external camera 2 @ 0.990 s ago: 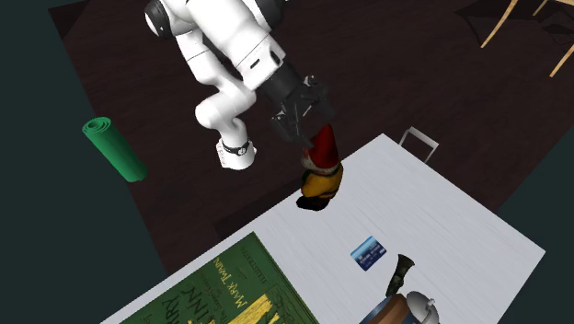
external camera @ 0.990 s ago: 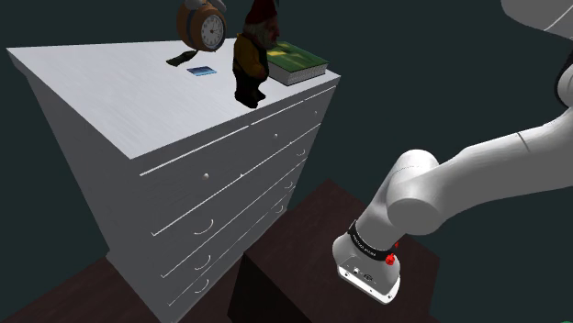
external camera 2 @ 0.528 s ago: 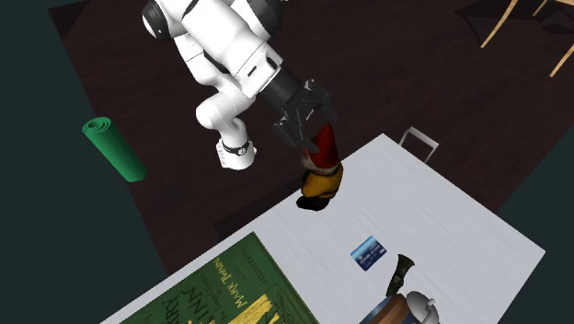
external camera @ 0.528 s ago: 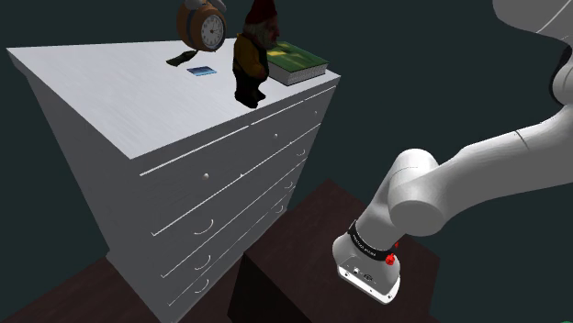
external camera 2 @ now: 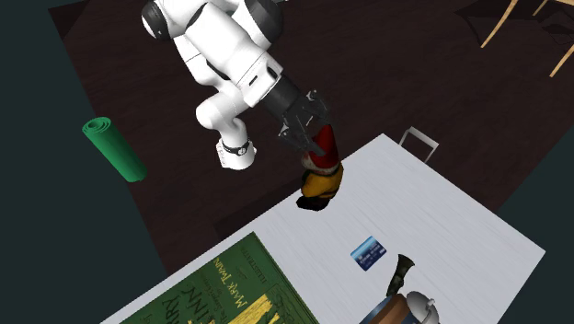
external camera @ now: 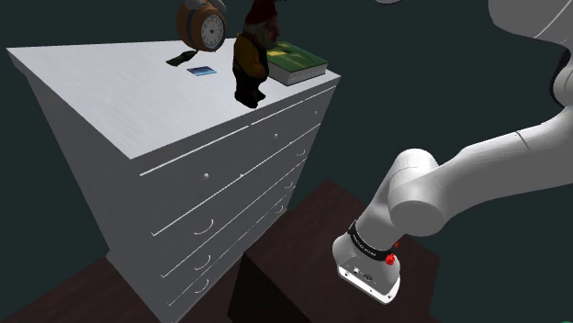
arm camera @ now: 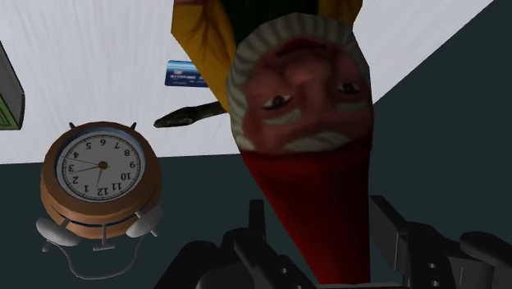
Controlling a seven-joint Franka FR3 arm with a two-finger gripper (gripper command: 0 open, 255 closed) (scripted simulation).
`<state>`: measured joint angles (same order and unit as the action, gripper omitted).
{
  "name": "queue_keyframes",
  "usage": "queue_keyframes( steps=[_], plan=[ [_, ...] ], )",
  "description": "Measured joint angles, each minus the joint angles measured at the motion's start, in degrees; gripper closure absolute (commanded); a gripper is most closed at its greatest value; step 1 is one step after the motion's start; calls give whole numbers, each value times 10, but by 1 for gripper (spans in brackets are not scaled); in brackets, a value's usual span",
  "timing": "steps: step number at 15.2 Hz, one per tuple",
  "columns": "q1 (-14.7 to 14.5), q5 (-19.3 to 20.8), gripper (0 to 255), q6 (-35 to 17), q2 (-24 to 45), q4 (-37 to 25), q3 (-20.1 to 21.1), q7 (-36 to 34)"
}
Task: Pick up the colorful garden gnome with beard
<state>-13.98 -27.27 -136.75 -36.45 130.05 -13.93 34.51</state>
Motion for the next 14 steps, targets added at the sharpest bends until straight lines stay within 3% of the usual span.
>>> queue_keyframes(
  steps=[7,14],
  plan=[
    [1,1,255,3,0,-2,0,-1],
    [5,14,255,46,12,-59,4,-26]
  ],
)
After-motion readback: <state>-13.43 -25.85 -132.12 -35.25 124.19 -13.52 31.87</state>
